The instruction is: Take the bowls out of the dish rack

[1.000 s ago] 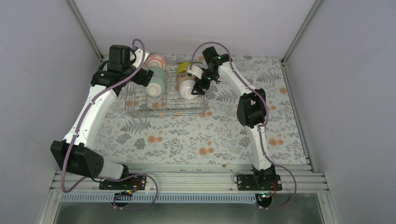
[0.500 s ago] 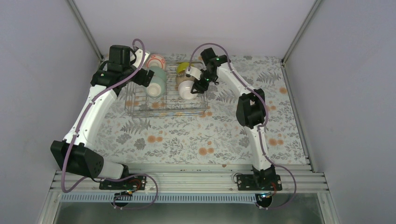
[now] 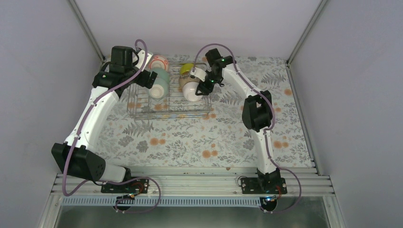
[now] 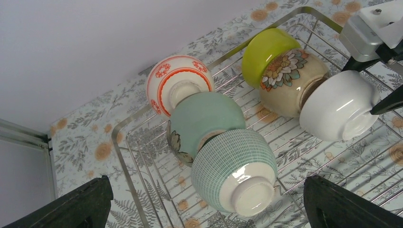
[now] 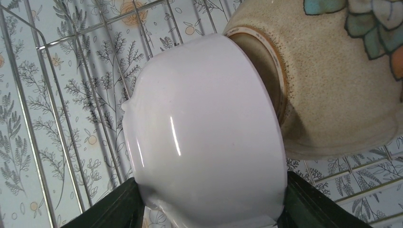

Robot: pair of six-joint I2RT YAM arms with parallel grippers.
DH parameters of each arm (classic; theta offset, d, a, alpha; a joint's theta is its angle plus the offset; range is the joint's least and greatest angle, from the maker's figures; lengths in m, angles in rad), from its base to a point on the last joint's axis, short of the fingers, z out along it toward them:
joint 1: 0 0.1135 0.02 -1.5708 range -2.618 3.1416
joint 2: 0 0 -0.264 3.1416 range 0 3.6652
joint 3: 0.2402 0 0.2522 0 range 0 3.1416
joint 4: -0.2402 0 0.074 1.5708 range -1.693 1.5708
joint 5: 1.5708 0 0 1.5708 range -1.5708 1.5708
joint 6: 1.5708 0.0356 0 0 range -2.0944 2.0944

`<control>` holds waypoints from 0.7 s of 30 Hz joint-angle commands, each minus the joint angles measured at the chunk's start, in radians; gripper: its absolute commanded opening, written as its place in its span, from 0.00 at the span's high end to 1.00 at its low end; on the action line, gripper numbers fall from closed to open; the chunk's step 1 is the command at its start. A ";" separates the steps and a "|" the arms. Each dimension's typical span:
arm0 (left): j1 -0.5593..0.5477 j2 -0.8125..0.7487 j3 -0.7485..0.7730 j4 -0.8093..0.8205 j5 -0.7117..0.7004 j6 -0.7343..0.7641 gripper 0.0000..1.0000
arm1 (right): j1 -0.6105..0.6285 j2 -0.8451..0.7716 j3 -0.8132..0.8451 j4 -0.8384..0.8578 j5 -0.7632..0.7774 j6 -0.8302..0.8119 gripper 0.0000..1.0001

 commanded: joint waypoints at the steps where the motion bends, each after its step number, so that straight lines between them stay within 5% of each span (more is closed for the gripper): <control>1: 0.007 0.007 0.007 -0.007 0.018 -0.013 0.00 | -0.006 -0.084 -0.002 -0.033 -0.015 0.011 0.53; 10: 0.009 -0.003 0.011 -0.012 0.014 -0.012 0.00 | -0.009 -0.206 -0.004 -0.010 -0.006 0.040 0.55; 21: 0.010 -0.028 -0.017 0.019 -0.060 -0.014 0.00 | -0.100 -0.492 -0.240 0.333 0.397 0.087 0.54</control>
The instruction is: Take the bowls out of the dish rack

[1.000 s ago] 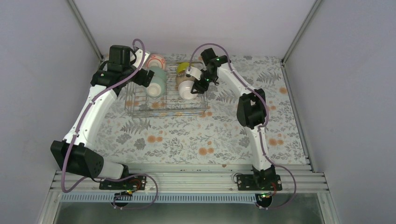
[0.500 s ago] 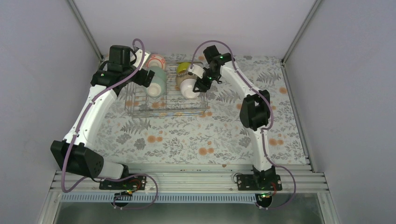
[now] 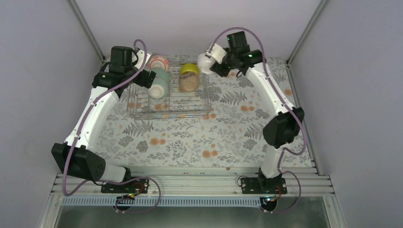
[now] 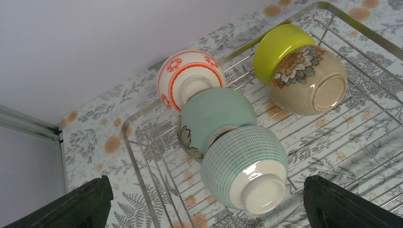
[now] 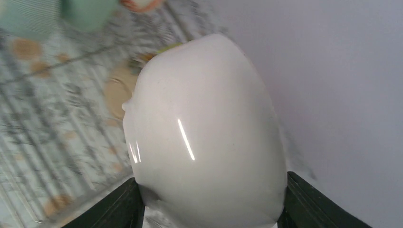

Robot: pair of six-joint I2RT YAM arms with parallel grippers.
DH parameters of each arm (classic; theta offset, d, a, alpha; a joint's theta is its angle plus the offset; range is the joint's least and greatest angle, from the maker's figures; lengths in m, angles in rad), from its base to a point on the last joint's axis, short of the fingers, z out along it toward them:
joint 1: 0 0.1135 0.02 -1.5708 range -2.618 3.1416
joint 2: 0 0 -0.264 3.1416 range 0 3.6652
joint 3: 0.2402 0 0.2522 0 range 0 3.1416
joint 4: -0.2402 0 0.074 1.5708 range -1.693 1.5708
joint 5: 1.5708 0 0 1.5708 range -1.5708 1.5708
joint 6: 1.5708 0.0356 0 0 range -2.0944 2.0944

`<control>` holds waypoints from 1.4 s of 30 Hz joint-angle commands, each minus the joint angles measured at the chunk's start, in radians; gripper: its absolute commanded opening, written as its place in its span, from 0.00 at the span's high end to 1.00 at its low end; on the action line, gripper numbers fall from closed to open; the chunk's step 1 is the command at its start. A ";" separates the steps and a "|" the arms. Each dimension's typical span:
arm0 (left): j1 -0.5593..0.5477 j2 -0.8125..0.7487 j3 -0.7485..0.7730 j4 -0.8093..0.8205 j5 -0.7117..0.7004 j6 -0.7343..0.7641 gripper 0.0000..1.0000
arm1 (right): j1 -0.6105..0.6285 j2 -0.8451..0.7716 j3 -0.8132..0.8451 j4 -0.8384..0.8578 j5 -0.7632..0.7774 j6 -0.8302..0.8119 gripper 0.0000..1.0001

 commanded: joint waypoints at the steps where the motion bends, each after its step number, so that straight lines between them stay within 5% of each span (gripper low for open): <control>1: 0.007 -0.030 -0.018 0.023 -0.031 -0.009 0.00 | -0.063 -0.107 -0.123 0.184 0.218 0.017 0.54; 7: 0.008 -0.036 -0.027 0.033 -0.030 -0.010 0.00 | -0.163 -0.179 -0.373 0.305 0.333 -0.020 0.54; 15: 0.008 -0.067 -0.071 0.056 -0.039 -0.007 0.00 | -0.221 -0.217 -0.720 0.753 0.570 -0.047 0.57; 42: 0.014 -0.101 -0.091 0.032 -0.014 0.002 0.00 | -0.223 0.092 -0.750 1.123 0.909 -0.309 0.59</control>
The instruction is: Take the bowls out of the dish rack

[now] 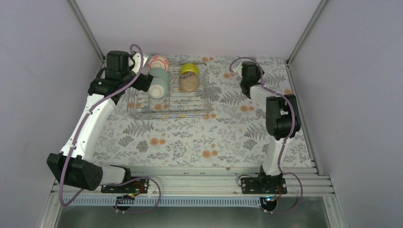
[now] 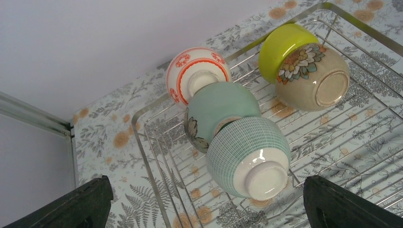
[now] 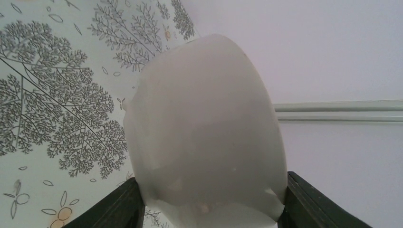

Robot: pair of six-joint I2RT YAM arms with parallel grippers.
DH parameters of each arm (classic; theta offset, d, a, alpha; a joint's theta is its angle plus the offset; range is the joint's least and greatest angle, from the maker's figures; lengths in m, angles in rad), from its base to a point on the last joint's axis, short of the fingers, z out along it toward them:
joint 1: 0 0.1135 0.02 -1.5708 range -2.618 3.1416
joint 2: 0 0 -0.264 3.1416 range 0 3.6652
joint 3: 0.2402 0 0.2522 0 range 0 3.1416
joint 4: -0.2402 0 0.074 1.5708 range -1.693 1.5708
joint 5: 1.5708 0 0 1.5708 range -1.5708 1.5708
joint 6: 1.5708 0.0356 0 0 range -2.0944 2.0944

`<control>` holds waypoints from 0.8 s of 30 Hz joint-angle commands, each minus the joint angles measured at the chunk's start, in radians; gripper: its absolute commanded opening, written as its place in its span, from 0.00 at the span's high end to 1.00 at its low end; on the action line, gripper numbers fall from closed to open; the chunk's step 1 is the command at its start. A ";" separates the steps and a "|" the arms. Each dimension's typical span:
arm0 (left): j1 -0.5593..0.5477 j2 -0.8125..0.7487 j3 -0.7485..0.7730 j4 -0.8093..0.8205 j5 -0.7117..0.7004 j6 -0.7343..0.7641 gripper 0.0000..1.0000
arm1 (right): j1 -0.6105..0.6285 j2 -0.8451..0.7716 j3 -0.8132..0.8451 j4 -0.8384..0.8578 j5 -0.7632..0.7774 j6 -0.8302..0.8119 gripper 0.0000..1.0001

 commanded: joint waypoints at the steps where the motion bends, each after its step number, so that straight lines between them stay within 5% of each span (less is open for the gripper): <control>1: 0.007 -0.009 -0.017 0.009 0.015 0.001 0.00 | 0.004 0.033 -0.020 0.094 0.073 -0.054 0.59; 24: 0.007 -0.019 -0.002 -0.019 0.036 0.011 0.00 | 0.058 0.094 -0.053 0.033 0.096 0.006 0.57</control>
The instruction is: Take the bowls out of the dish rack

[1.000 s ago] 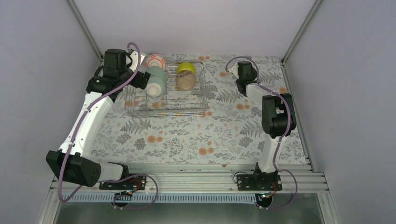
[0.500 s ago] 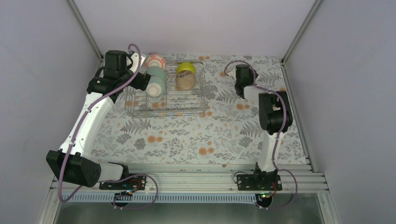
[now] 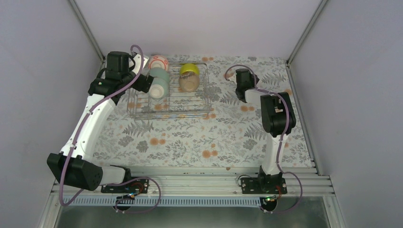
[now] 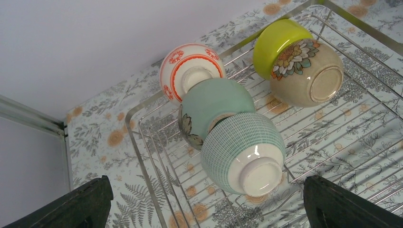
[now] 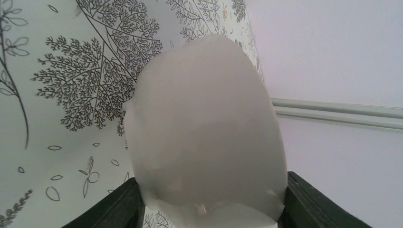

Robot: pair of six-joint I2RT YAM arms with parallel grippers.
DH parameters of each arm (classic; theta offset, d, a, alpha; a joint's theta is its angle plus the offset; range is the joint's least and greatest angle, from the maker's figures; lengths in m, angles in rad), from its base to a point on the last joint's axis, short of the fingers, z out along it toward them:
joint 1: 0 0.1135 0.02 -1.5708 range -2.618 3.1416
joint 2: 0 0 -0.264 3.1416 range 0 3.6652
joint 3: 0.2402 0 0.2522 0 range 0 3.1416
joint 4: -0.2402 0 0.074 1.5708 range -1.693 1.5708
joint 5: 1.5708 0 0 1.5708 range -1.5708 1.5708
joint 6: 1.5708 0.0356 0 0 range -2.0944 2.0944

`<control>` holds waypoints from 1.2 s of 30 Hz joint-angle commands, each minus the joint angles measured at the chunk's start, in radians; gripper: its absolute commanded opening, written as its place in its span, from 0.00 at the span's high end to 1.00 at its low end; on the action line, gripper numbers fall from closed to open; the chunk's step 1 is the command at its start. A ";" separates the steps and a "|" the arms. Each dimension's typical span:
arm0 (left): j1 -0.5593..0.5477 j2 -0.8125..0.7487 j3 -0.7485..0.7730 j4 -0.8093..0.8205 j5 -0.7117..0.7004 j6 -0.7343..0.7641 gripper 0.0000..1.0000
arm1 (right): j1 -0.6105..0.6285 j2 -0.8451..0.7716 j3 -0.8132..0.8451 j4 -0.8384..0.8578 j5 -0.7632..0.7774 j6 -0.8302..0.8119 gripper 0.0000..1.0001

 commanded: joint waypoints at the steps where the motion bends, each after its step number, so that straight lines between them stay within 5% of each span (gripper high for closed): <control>1: 0.007 -0.019 0.013 -0.012 0.018 0.008 0.00 | 0.025 0.022 -0.003 0.001 0.037 0.040 0.57; 13: 0.007 -0.026 -0.004 -0.013 0.019 -0.001 0.00 | 0.086 -0.009 -0.011 -0.264 -0.012 0.228 0.33; 24: 0.008 -0.015 0.018 -0.038 0.063 -0.007 0.00 | 0.108 -0.104 -0.054 -0.371 -0.068 0.290 0.28; 32: 0.008 -0.010 0.027 -0.036 0.055 -0.004 0.00 | 0.133 -0.298 0.051 -0.611 -0.249 0.397 0.24; 36: 0.008 -0.007 0.027 -0.027 0.053 -0.004 0.00 | 0.139 -0.334 0.229 -0.769 -0.466 0.439 0.20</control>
